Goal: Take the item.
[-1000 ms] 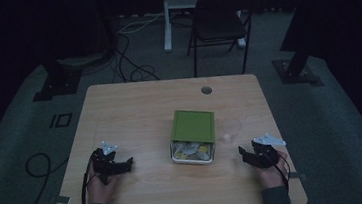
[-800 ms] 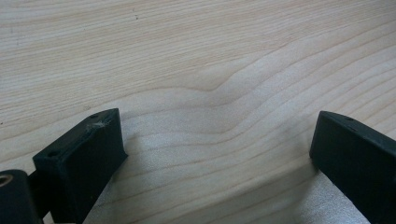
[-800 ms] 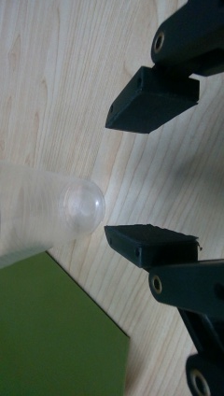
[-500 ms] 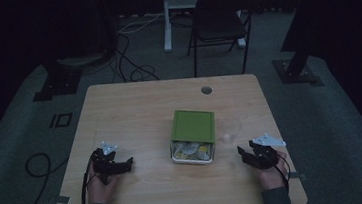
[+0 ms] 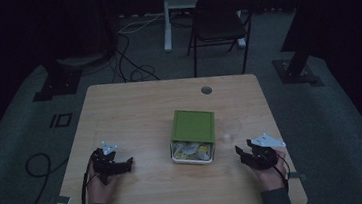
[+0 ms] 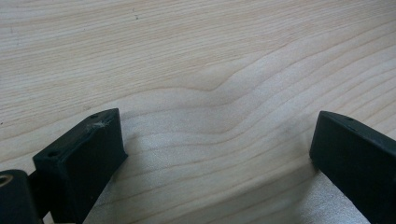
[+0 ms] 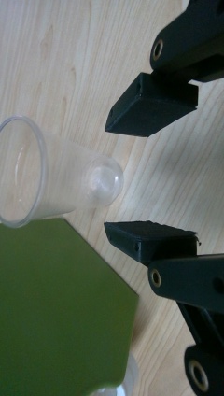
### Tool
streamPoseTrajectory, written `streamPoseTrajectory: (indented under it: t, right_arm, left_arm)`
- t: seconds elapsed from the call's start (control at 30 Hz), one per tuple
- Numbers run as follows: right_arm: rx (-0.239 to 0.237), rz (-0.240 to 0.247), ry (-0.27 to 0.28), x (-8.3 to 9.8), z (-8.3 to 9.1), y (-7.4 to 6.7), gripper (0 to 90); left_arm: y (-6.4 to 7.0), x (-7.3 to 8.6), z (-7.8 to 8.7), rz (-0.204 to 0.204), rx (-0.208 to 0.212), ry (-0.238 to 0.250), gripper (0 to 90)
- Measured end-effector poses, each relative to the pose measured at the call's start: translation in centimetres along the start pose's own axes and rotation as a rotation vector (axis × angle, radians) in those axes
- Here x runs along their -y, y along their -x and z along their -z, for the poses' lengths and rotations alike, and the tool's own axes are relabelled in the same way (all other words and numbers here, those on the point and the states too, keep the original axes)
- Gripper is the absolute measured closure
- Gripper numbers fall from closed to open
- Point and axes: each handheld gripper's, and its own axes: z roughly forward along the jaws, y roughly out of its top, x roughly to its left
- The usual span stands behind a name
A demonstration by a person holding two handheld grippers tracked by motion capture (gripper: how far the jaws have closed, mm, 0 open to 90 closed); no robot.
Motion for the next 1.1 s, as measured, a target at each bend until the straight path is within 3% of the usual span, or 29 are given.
streamPoseTrajectory:
  t: [0.7,1.1]
  right_arm:
    - [-0.032,0.038,0.033,-1.0,1.0,-1.2,47.9]
    - [-0.081,0.064,0.058,-1.8,1.7,-2.4,53.0]
  left_arm:
    - [0.0,0.0,0.0,0.0,0.003,0.001,3.7]
    - [0.0,0.0,0.0,0.001,0.003,0.001,3.7]
